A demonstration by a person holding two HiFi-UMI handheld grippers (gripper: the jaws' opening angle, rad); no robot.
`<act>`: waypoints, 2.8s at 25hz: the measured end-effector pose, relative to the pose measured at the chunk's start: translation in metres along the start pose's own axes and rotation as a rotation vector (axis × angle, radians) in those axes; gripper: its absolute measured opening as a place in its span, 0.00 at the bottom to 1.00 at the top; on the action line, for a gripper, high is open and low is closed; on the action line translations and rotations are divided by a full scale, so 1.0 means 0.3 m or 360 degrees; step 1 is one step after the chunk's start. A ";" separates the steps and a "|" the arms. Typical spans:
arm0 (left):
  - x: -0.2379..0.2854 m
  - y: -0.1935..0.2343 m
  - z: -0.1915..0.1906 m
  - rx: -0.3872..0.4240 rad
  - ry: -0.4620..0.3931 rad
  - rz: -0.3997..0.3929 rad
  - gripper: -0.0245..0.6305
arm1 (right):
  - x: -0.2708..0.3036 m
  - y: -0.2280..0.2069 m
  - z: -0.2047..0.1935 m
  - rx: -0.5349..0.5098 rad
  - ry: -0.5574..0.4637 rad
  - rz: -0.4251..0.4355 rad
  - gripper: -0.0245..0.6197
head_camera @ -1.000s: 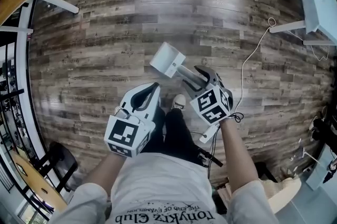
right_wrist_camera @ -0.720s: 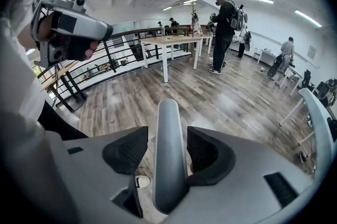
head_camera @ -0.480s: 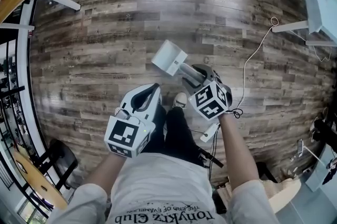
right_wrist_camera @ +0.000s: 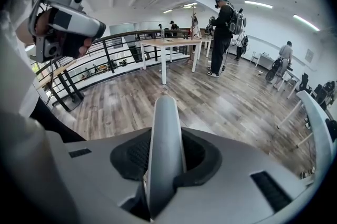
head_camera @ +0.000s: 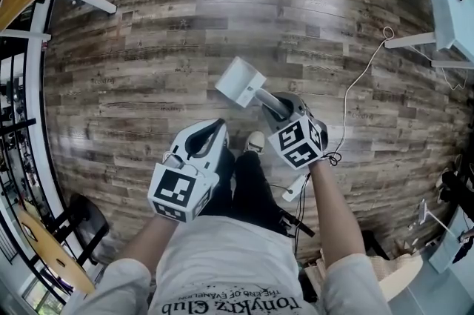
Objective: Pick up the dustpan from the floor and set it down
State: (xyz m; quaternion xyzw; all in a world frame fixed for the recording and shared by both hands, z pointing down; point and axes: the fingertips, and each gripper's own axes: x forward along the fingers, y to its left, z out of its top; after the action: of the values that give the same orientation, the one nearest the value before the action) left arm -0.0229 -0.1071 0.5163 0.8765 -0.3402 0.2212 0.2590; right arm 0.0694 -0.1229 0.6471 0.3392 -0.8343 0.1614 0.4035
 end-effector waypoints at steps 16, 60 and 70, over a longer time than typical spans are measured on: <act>-0.060 -0.008 0.025 0.0024 -0.0049 0.0021 0.07 | -0.090 0.053 0.035 -0.0048 -0.0047 -0.0059 0.21; -0.390 -0.260 0.070 0.0162 -0.0242 -0.0001 0.07 | -0.686 0.366 0.226 0.0000 -0.0085 -0.0188 0.21; -0.397 -0.288 0.079 0.0181 -0.0247 -0.0025 0.07 | -0.694 0.372 0.215 0.0004 -0.0094 -0.0174 0.21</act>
State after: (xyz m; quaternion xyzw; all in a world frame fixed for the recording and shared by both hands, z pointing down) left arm -0.0363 -0.0093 0.4046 0.9069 -0.3392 0.1697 0.1834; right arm 0.0479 0.0129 0.4444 0.3893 -0.8260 0.1300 0.3864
